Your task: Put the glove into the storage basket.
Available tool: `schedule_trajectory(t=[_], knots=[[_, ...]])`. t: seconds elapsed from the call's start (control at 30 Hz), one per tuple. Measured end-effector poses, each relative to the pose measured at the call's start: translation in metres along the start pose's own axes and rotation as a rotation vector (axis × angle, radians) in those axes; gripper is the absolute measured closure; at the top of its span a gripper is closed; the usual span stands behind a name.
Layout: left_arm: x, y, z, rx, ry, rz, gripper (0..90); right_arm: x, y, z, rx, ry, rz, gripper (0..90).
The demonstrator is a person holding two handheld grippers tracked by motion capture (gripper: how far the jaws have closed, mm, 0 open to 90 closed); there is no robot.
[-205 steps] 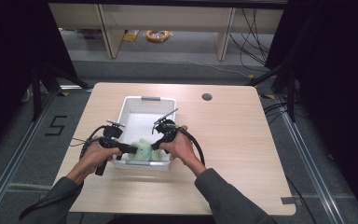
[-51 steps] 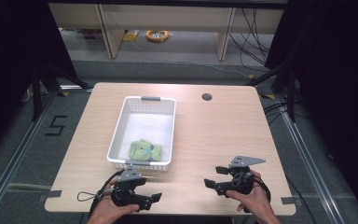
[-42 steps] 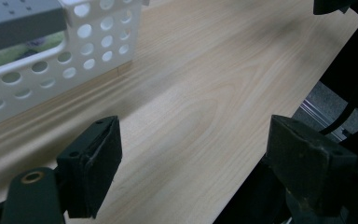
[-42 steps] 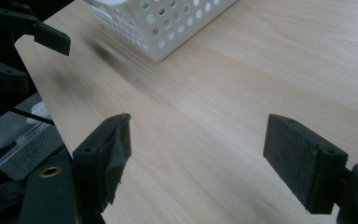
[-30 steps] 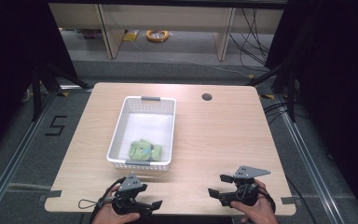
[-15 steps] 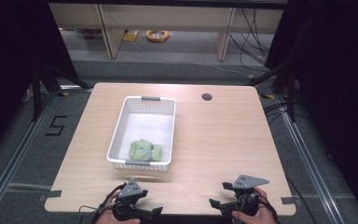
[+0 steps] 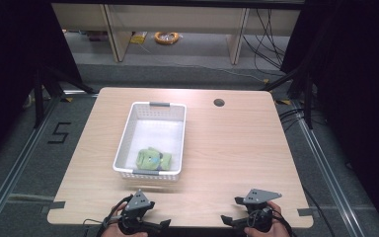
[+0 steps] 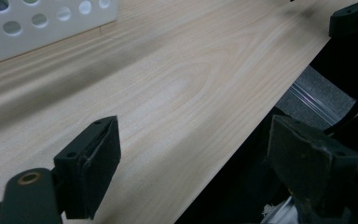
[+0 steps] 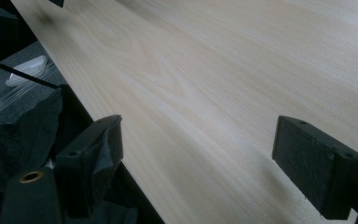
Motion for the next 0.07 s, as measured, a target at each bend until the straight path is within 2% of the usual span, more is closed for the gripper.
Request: schedule_trajectory(t=[0.03, 0.07], knots=[[-0.0004, -0.0001, 0.0016, -0.021, 0.007, -0.004, 16.9, 0.0, 0.0, 0.0, 0.0, 0.0, 0.0, 17.3], [-0.0018, 0.0005, 0.0011, -0.006, 0.012, -0.019, 16.9, 0.0009, -0.0006, 0.0003, -0.013, -0.016, 0.008, 17.3]])
Point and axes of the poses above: each handheld gripper's, and its own axes: x roughly backward along the jaws, y roughly out of its top, z roughly to its left, the point moved 6 cm from there along -x, roughly forward along the jaws, and after that the axes turned 7 degrees about y, right-handed, at the moved point
